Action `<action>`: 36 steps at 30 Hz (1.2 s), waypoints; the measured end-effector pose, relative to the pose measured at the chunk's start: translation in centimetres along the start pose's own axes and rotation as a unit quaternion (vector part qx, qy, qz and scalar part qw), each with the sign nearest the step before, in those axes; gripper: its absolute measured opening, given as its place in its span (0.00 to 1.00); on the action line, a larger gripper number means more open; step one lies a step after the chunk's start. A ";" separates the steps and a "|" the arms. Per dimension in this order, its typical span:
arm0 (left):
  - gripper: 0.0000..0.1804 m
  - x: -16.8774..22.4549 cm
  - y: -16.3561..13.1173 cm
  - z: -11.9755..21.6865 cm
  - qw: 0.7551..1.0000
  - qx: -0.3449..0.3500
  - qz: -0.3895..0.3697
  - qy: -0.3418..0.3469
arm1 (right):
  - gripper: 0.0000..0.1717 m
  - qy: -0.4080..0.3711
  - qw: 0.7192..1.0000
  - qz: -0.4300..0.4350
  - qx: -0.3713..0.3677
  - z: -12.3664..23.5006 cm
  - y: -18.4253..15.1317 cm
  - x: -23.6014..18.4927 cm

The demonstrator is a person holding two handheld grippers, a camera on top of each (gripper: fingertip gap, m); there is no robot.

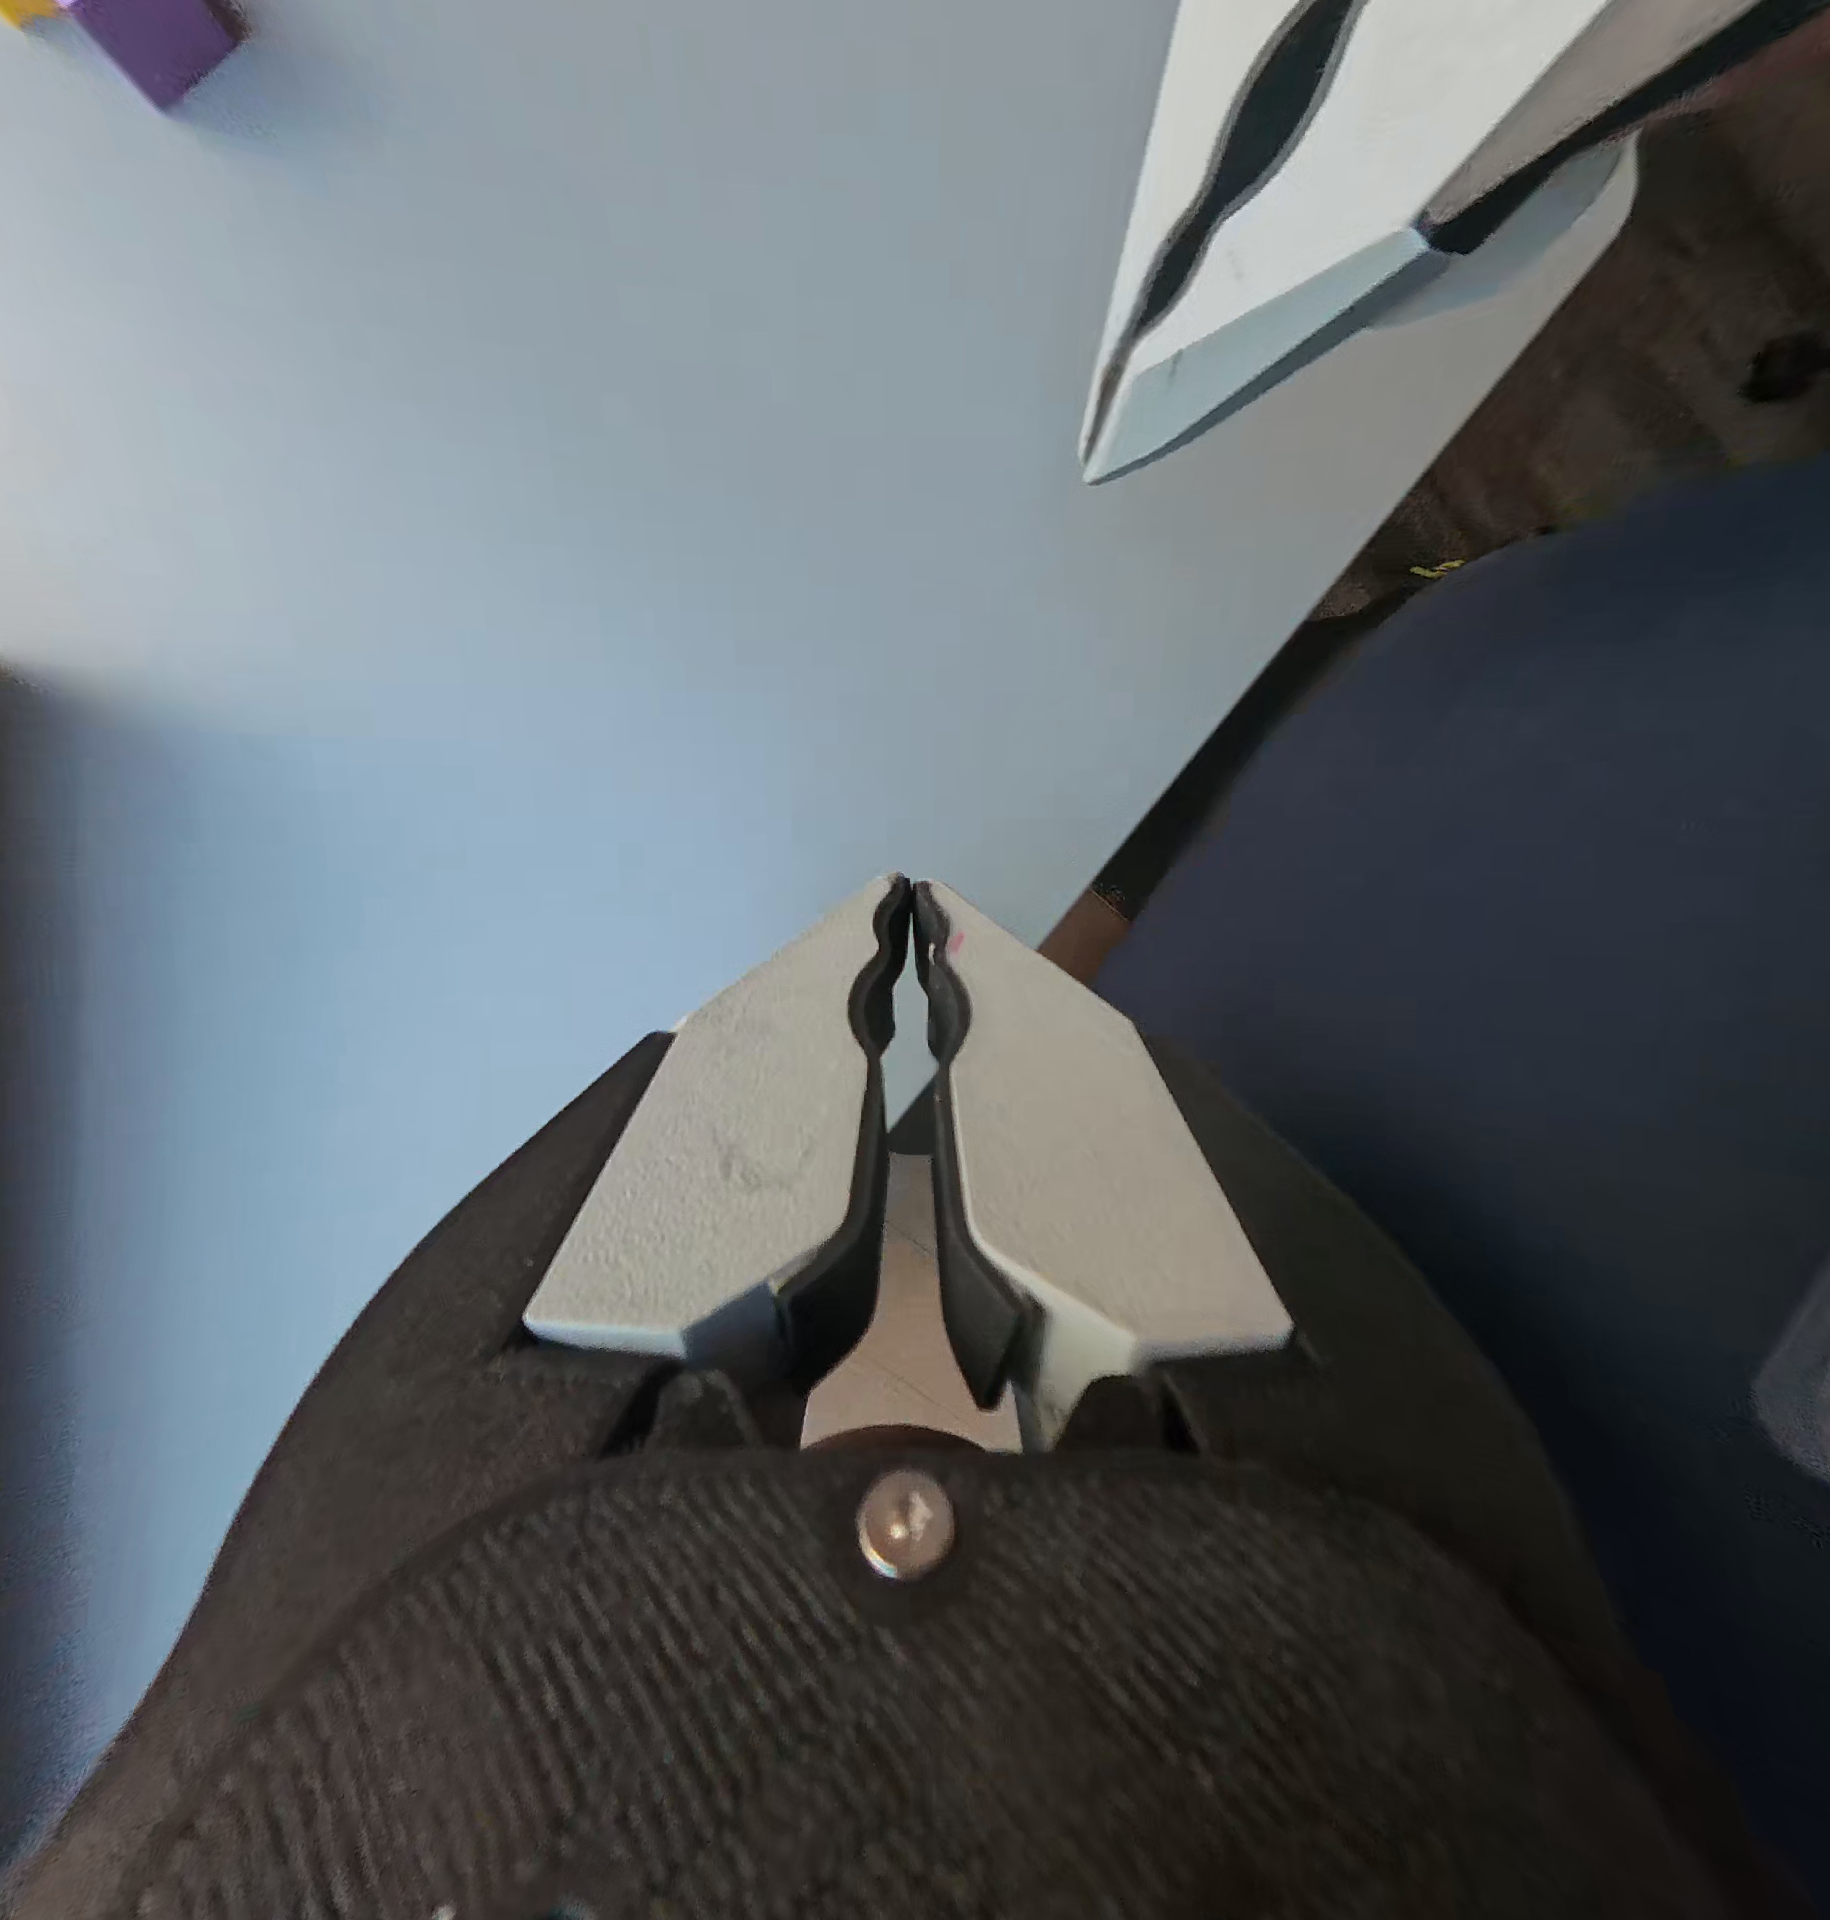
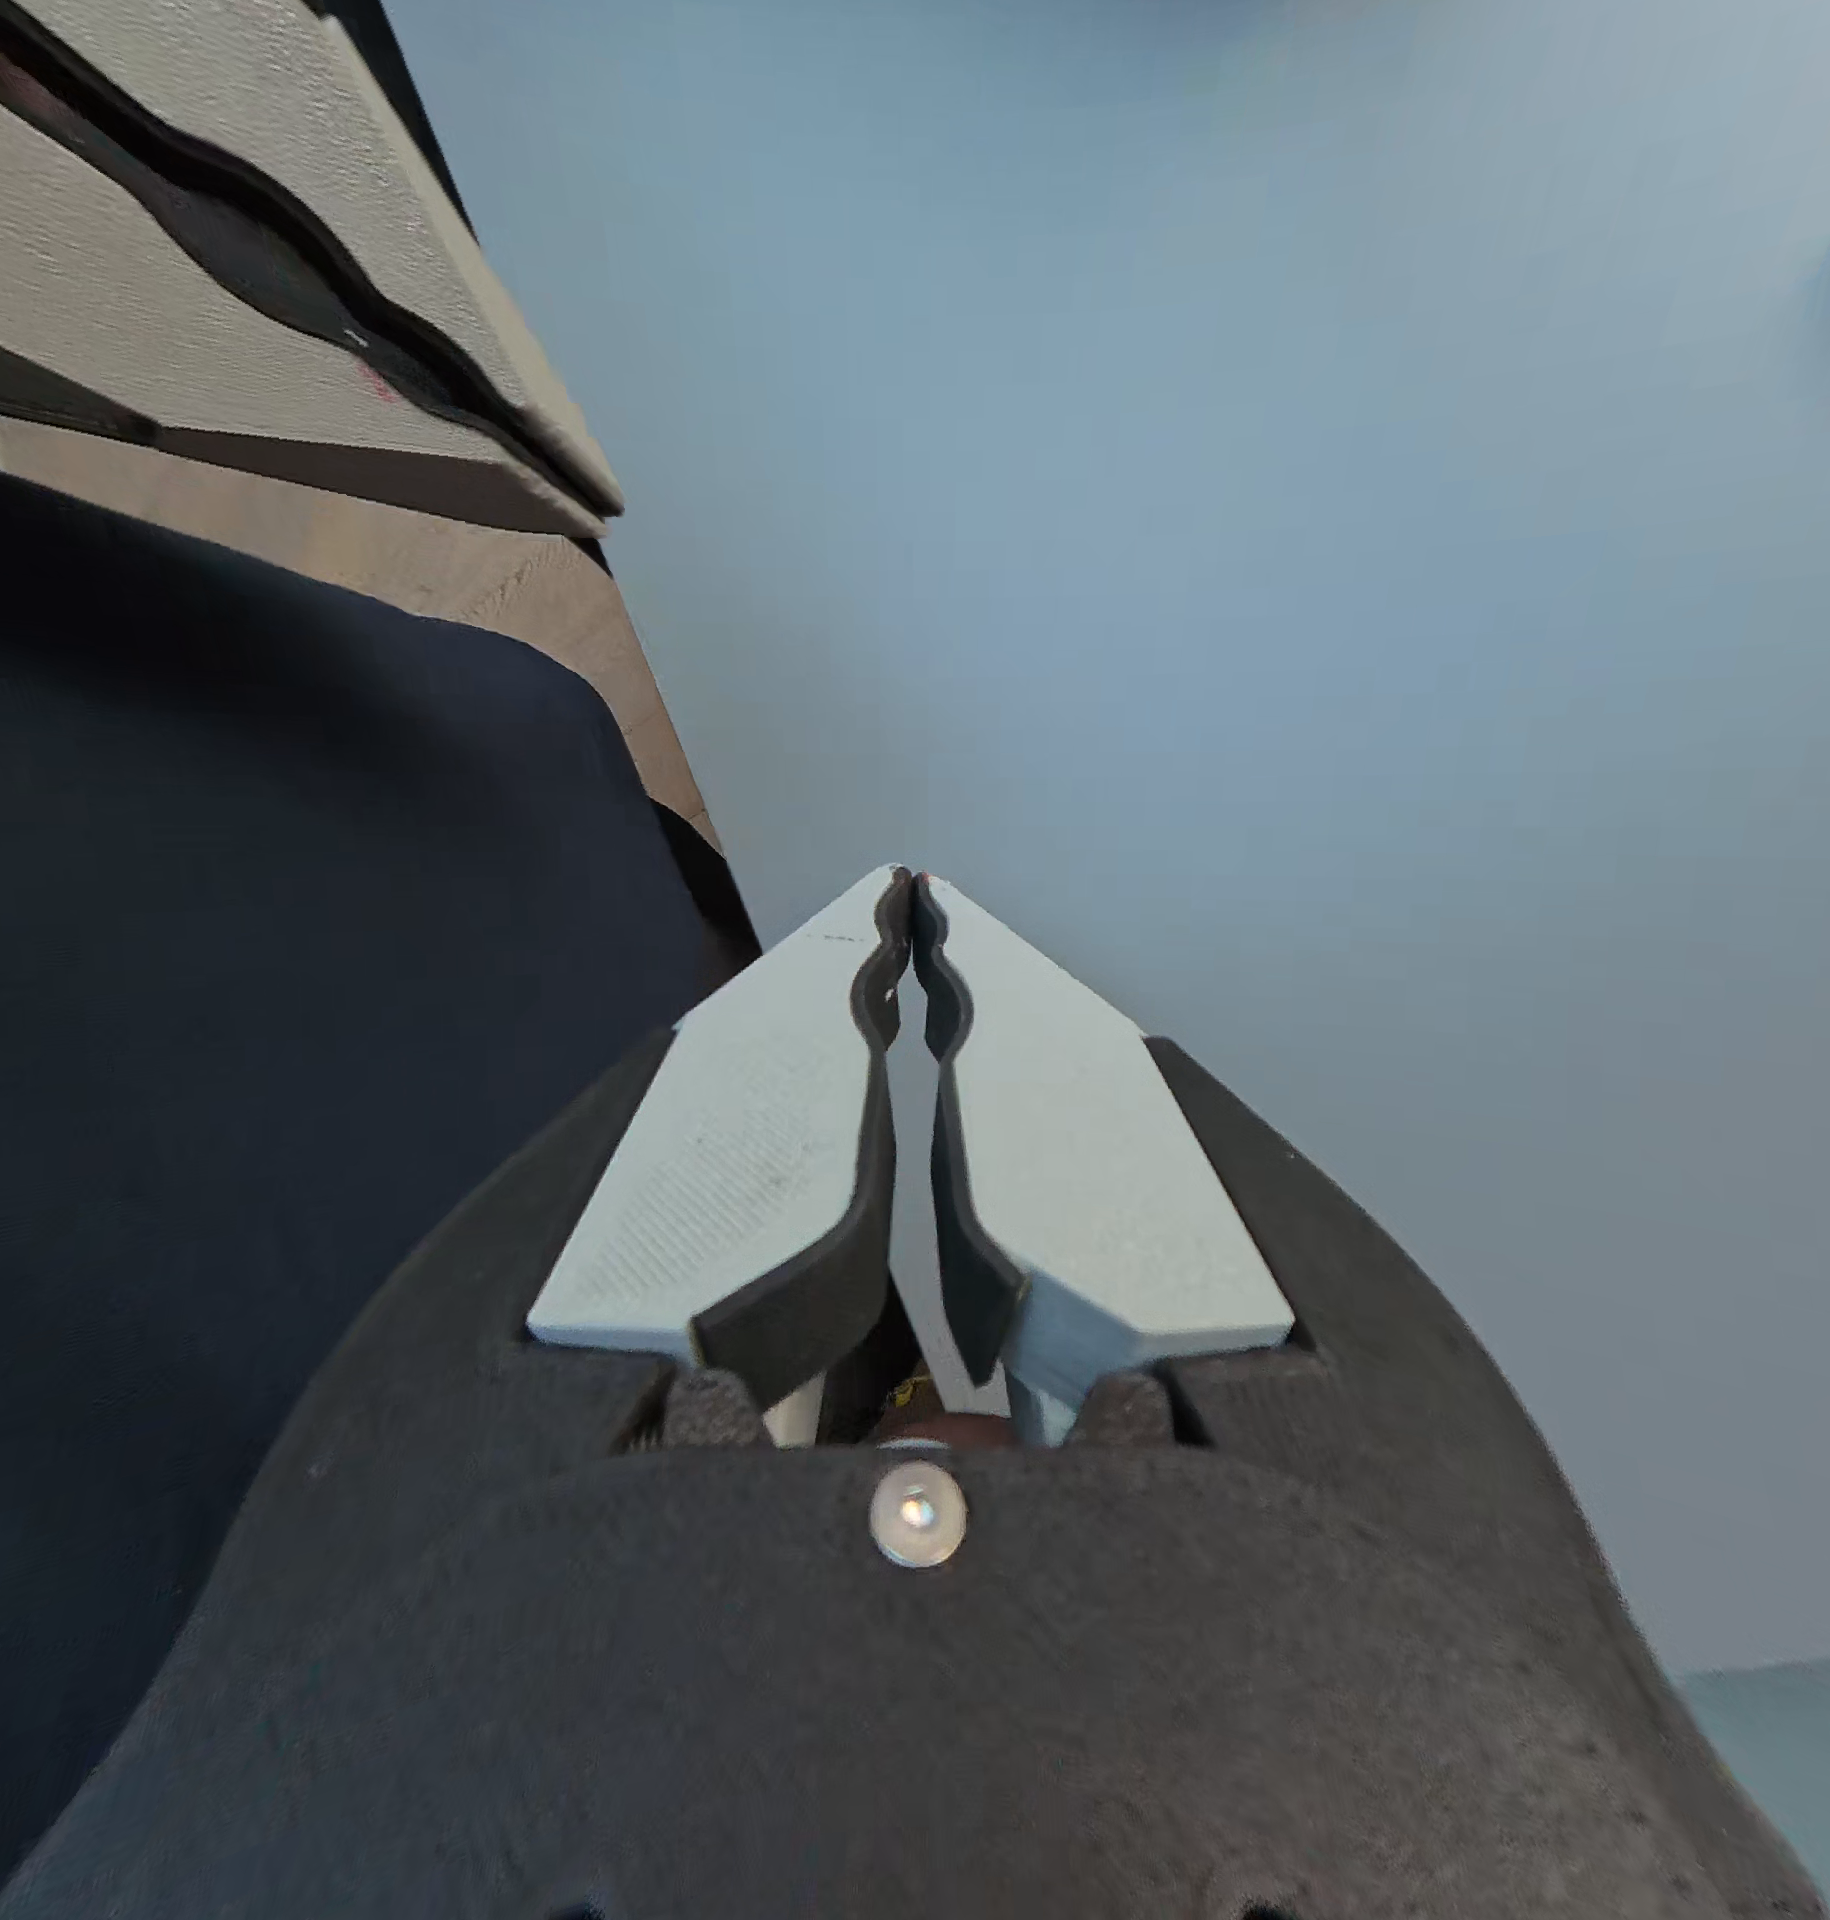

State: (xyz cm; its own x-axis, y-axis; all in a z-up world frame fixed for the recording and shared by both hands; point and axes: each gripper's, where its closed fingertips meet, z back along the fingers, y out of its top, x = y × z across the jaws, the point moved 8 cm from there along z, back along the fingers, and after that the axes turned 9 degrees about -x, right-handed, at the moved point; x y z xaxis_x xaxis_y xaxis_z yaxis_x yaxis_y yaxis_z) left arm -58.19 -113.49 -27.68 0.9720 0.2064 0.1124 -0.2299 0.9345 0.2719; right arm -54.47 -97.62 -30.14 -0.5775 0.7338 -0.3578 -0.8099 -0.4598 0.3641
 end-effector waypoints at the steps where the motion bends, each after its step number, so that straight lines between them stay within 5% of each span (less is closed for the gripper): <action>1: 0.00 0.1 1.2 -0.5 1.000 -0.011 -0.001 0.001 | 0.00 0.006 1.000 0.000 0.010 0.4 -0.6 0.8; 11: 0.00 0.1 7.3 -4.2 0.993 -0.116 0.024 0.006 | 0.00 0.069 0.997 -0.002 0.041 3.6 -6.7 7.1; 23: 0.00 -0.2 5.6 -6.7 0.979 -0.164 0.117 -0.012 | 0.03 0.128 0.982 -0.086 0.111 4.4 -6.3 9.9; 36: 0.00 -2.3 3.2 -6.6 0.988 -0.124 0.082 -0.044 | 0.00 0.033 0.995 -0.081 0.047 3.4 -5.6 7.3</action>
State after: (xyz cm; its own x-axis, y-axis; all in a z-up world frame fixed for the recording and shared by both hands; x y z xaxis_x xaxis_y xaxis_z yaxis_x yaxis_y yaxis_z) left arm -60.82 -109.08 -33.43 0.9120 0.3456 0.2212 -0.3545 0.9350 0.0009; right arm -53.81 -87.97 -31.91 -0.4476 0.7586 -0.4735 -0.8817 -0.2860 0.3752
